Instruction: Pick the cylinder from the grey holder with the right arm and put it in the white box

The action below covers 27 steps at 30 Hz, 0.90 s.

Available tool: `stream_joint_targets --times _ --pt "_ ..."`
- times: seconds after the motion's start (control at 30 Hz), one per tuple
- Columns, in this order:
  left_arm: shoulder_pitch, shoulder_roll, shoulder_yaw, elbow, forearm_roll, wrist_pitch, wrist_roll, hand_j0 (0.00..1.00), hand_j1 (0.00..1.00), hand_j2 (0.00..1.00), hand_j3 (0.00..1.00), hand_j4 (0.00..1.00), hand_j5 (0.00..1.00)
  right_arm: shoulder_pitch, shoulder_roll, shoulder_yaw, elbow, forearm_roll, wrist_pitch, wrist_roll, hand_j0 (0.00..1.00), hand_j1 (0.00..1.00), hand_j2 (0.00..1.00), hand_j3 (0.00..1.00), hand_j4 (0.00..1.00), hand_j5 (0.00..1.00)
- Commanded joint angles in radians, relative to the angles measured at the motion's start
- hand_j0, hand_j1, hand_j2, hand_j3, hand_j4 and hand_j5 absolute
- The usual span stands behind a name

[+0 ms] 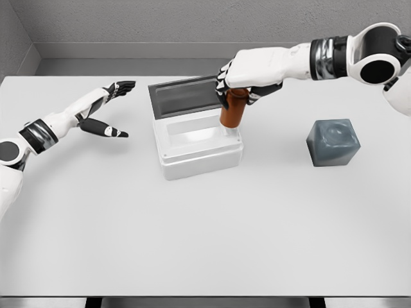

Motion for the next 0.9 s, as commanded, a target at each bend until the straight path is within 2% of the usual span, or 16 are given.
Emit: stream_joint_targets --times 0.0,0.7,0.87 --pt "-0.002 0.0 0.002 -0.001 0.008 0.002 0.0 1.0 1.0 1.0 1.0 1.0 1.0 0.0 0.003 0.005 0.009 -0.004 0.003 -0.001 0.4 0.4 0.4 0.4 0.4 0.4" --pt "0.0 0.001 0.002 -0.001 0.008 0.002 0.0 1.0 1.0 1.0 1.0 1.0 1.0 -0.02 0.041 0.025 0.053 -0.004 0.003 0.001 0.42 0.42 0.42 0.42 0.42 0.42" --pt "0.0 0.001 0.002 -0.001 0.008 0.002 0.0 1.0 1.0 1.0 1.0 1.0 1.0 -0.018 0.041 0.021 0.052 -0.004 0.003 0.001 0.47 0.47 0.47 0.47 0.47 0.47"
